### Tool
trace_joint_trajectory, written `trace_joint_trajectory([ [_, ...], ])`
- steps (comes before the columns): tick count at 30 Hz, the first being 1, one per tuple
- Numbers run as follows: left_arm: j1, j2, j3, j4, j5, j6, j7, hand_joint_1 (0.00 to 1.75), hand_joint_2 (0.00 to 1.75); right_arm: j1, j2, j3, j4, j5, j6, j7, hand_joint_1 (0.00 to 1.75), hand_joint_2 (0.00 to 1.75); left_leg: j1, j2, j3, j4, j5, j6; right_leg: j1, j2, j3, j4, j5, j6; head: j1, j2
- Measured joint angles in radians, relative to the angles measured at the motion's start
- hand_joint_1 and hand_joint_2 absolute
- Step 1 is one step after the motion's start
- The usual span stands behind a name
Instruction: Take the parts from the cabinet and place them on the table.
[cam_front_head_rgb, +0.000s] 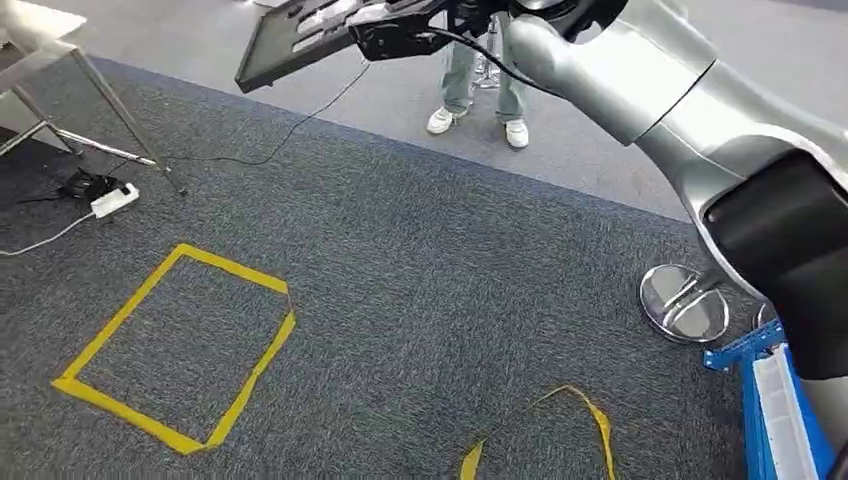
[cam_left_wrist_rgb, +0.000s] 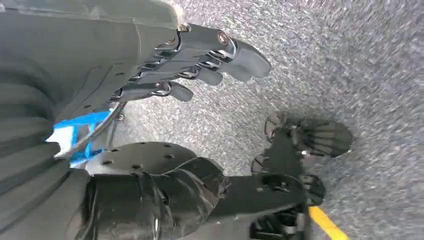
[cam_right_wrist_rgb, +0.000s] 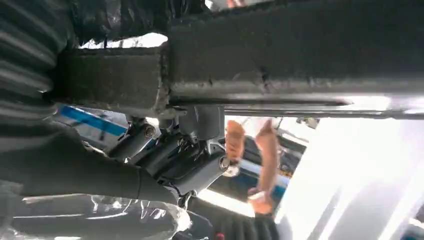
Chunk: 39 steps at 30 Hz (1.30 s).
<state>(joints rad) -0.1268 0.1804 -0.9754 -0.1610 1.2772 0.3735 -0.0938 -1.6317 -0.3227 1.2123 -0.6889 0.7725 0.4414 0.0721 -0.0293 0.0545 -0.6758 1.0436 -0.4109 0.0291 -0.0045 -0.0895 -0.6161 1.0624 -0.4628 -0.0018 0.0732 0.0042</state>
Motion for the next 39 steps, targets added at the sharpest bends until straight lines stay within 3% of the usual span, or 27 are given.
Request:
trace_joint_trajectory([
  [2, 0.004, 0.003, 0.000, 0.000, 0.001, 0.000, 0.002, 0.00, 1.75, 0.003, 0.001, 0.000, 0.000, -0.004, -0.002, 0.000, 1.75, 1.75, -0.006, -0.025, 0.001, -0.011, 0.003, 0.006, -0.004, -0.021, 0.009, -0.005, -0.003, 0.009, -0.001, 0.000],
  [3, 0.008, 0.003, 0.000, 0.000, 0.000, 0.000, 0.005, 0.00, 1.75, 0.003, 0.005, 0.000, -0.004, -0.005, -0.003, 0.000, 1.75, 1.75, 0.009, -0.033, 0.020, -0.031, 0.012, 0.016, -0.005, -0.011, 0.009, -0.001, -0.011, 0.017, -0.001, 0.000],
  [4, 0.010, 0.003, 0.000, 0.000, 0.000, 0.000, 0.006, 0.00, 1.75, 0.003, 0.002, 0.000, -0.003, -0.005, -0.005, 0.001, 1.75, 1.75, 0.007, -0.042, 0.026, -0.040, 0.014, 0.019, -0.008, 0.043, 0.004, 0.017, -0.023, 0.018, 0.000, 0.000],
  [5, 0.010, 0.003, 0.000, 0.000, 0.000, 0.001, 0.008, 0.00, 1.75, 0.000, 0.000, 0.000, -0.003, -0.006, -0.007, 0.002, 1.75, 1.75, 0.009, -0.047, 0.027, -0.040, 0.015, 0.027, -0.008, 0.074, -0.024, 0.074, -0.055, 0.015, 0.001, 0.000],
  [7, 0.008, 0.002, 0.000, 0.000, 0.000, 0.003, 0.011, 0.00, 1.75, 0.000, -0.003, 0.000, -0.003, -0.006, -0.010, 0.002, 1.75, 1.75, 0.011, -0.068, 0.028, -0.039, 0.013, 0.032, -0.006, 0.092, -0.106, 0.231, -0.118, 0.018, 0.004, 0.000],
  [8, 0.007, 0.002, 0.000, 0.000, 0.000, 0.003, 0.011, 0.00, 1.75, 0.004, -0.003, 0.000, -0.003, -0.006, -0.010, 0.002, 1.75, 1.75, 0.011, -0.082, 0.028, -0.038, 0.013, 0.033, -0.008, 0.091, -0.141, 0.288, -0.128, 0.021, 0.004, 0.000],
  [9, 0.008, 0.000, 0.000, 0.000, 0.000, 0.005, 0.012, 0.00, 1.75, 0.008, -0.003, 0.000, -0.003, -0.008, -0.009, 0.003, 1.75, 1.75, 0.013, -0.097, 0.028, -0.035, 0.012, 0.032, -0.010, 0.091, -0.153, 0.293, -0.111, 0.023, 0.004, 0.000],
  [10, 0.009, 0.000, 0.000, 0.000, 0.000, 0.005, 0.013, 0.00, 1.75, 0.009, -0.005, 0.000, -0.003, -0.009, -0.010, 0.004, 1.75, 1.75, 0.016, -0.112, 0.028, -0.031, 0.010, 0.030, -0.012, 0.091, -0.142, 0.257, -0.076, 0.025, 0.005, 0.000],
  [12, 0.011, -0.001, 0.000, 0.000, 0.000, 0.005, 0.014, 0.00, 1.75, 0.007, -0.005, 0.000, -0.003, -0.009, -0.010, 0.006, 1.75, 1.75, 0.024, -0.144, 0.028, -0.011, -0.002, 0.017, -0.022, 0.112, -0.069, 0.092, 0.023, 0.032, 0.005, 0.000],
  [13, 0.012, -0.001, 0.000, 0.000, 0.000, 0.005, 0.014, 0.00, 1.75, 0.008, -0.006, 0.000, -0.003, -0.009, -0.010, 0.008, 1.75, 1.75, 0.029, -0.157, 0.021, 0.002, -0.011, 0.009, -0.033, 0.167, -0.041, 0.034, 0.028, 0.038, 0.005, 0.000],
  [14, 0.007, 0.001, 0.000, 0.001, 0.000, 0.005, 0.013, 0.00, 1.75, 0.004, -0.005, 0.000, -0.003, -0.010, -0.011, 0.008, 1.75, 1.75, 0.025, -0.172, 0.004, 0.022, -0.016, 0.002, -0.037, 0.206, -0.029, 0.009, 0.017, 0.040, -0.002, 0.000],
  [17, 0.009, 0.000, 0.000, 0.001, -0.001, 0.005, 0.012, 0.00, 1.75, 0.009, -0.003, 0.000, -0.006, -0.017, -0.014, 0.009, 1.75, 1.75, 0.041, -0.211, -0.007, 0.009, -0.001, -0.017, -0.023, 0.164, -0.031, 0.014, 0.017, 0.023, 0.000, 0.000],
  [18, 0.012, 0.003, 0.000, 0.002, -0.001, 0.004, 0.011, 0.00, 1.75, 0.007, -0.002, 0.000, -0.006, -0.018, -0.014, 0.008, 1.75, 1.75, 0.039, -0.228, -0.007, 0.004, 0.001, -0.021, -0.033, 0.145, -0.025, 0.006, 0.021, 0.014, 0.000, 0.000],
  [20, 0.014, -0.003, 0.000, 0.001, -0.003, 0.003, 0.009, 0.00, 1.75, 0.006, 0.000, 0.000, -0.008, -0.018, -0.015, 0.009, 1.75, 1.75, 0.031, -0.115, -0.035, 0.064, -0.038, -0.031, -0.028, 0.117, -0.010, -0.012, 0.025, 0.002, -0.015, 0.000],
  [21, 0.010, -0.003, 0.000, 0.001, -0.003, 0.001, 0.008, 0.00, 1.75, 0.003, 0.000, 0.000, -0.008, -0.018, -0.015, 0.009, 1.75, 1.75, 0.035, -0.082, -0.068, 0.130, -0.071, -0.036, -0.025, 0.106, -0.008, -0.014, 0.025, 0.001, -0.015, 0.000],
  [22, 0.007, -0.003, 0.000, 0.001, -0.003, 0.000, 0.007, 0.00, 1.75, 0.002, -0.001, 0.000, -0.008, -0.018, -0.016, 0.009, 1.75, 1.75, 0.038, -0.066, -0.106, 0.203, -0.101, -0.040, -0.022, 0.100, -0.007, -0.014, 0.023, 0.000, -0.015, 0.000],
  [23, 0.004, -0.003, 0.000, 0.001, -0.003, -0.002, 0.007, 0.00, 1.75, 0.003, -0.001, 0.000, -0.008, -0.018, -0.018, 0.009, 1.75, 1.75, 0.040, -0.060, -0.137, 0.264, -0.120, -0.043, -0.020, 0.086, -0.007, -0.014, 0.022, -0.001, -0.017, 0.000],
  [24, 0.004, -0.003, 0.000, 0.001, -0.003, -0.005, 0.007, 0.00, 1.75, 0.006, -0.001, 0.000, -0.008, -0.018, -0.021, 0.009, 1.75, 1.75, 0.042, -0.059, -0.149, 0.285, -0.116, -0.044, -0.019, 0.078, -0.007, -0.013, 0.021, -0.001, -0.015, 0.000],
  [25, 0.004, -0.003, 0.000, 0.001, -0.003, -0.006, 0.008, 0.00, 1.75, 0.007, -0.001, 0.000, -0.008, -0.018, -0.023, 0.008, 1.75, 1.75, 0.043, -0.059, -0.136, 0.256, -0.092, -0.044, -0.018, 0.070, -0.007, -0.013, 0.019, -0.001, -0.017, 0.000],
  [27, 0.005, -0.003, 0.000, 0.001, -0.003, -0.007, 0.009, 0.00, 1.75, 0.006, -0.001, 0.000, -0.011, -0.018, -0.037, 0.009, 1.75, 1.75, 0.043, -0.058, -0.049, 0.093, -0.008, -0.040, -0.017, 0.061, -0.002, -0.012, 0.015, 0.003, -0.016, 0.000],
  [28, 0.005, -0.002, 0.000, 0.001, -0.003, -0.007, 0.009, 0.00, 1.75, 0.006, -0.002, 0.000, -0.013, -0.018, -0.049, 0.009, 1.75, 1.75, 0.041, -0.052, -0.006, 0.006, 0.013, -0.035, -0.018, 0.056, 0.002, -0.013, 0.013, 0.007, -0.016, 0.000],
  [29, 0.004, -0.002, 0.000, 0.001, -0.003, -0.007, 0.009, 0.00, 1.75, 0.003, -0.003, 0.000, -0.014, -0.018, -0.057, 0.010, 1.75, 1.75, 0.034, -0.046, 0.016, -0.003, -0.008, -0.032, -0.014, 0.053, 0.001, -0.019, 0.013, 0.010, -0.016, 0.000],
  [32, 0.006, -0.001, 0.000, 0.001, -0.003, -0.005, 0.014, 0.00, 1.75, 0.006, -0.004, 0.000, -0.016, -0.016, -0.057, 0.010, 1.75, 1.75, 0.023, -0.050, 0.014, -0.009, -0.008, -0.015, -0.018, 0.053, 0.006, -0.024, 0.012, 0.025, -0.016, 0.000],
  [34, 0.008, 0.000, 0.000, 0.001, -0.003, -0.006, 0.014, 0.00, 1.75, 0.005, -0.009, 0.000, -0.018, -0.015, -0.057, 0.011, 1.75, 1.75, 0.032, -0.050, 0.029, -0.027, -0.002, -0.002, -0.021, 0.060, 0.001, -0.014, 0.000, 0.037, -0.013, 0.000],
  [35, 0.008, 0.000, 0.000, 0.001, -0.003, -0.013, 0.013, 0.00, 1.75, 0.003, -0.012, 0.000, -0.019, -0.014, -0.056, 0.011, 1.75, 1.75, 0.029, -0.051, 0.034, -0.032, -0.003, 0.001, -0.019, 0.073, -0.014, 0.022, -0.020, 0.035, -0.011, 0.000],
  [37, 0.004, 0.000, 0.000, 0.001, -0.001, -0.030, 0.008, 0.00, 1.75, 0.001, -0.013, 0.000, -0.020, -0.012, -0.054, 0.011, 1.75, 1.75, 0.027, -0.051, 0.038, -0.030, -0.008, 0.017, -0.014, 0.084, -0.096, 0.180, -0.085, 0.030, -0.010, 0.000],
  [39, 0.003, 0.000, 0.000, 0.001, -0.001, -0.037, 0.005, 0.00, 1.75, 0.007, -0.015, 0.000, -0.021, -0.010, -0.048, 0.011, 1.75, 1.75, 0.023, -0.056, 0.044, -0.027, -0.014, 0.024, -0.014, 0.088, -0.164, 0.288, -0.101, 0.030, -0.011, 0.000],
])
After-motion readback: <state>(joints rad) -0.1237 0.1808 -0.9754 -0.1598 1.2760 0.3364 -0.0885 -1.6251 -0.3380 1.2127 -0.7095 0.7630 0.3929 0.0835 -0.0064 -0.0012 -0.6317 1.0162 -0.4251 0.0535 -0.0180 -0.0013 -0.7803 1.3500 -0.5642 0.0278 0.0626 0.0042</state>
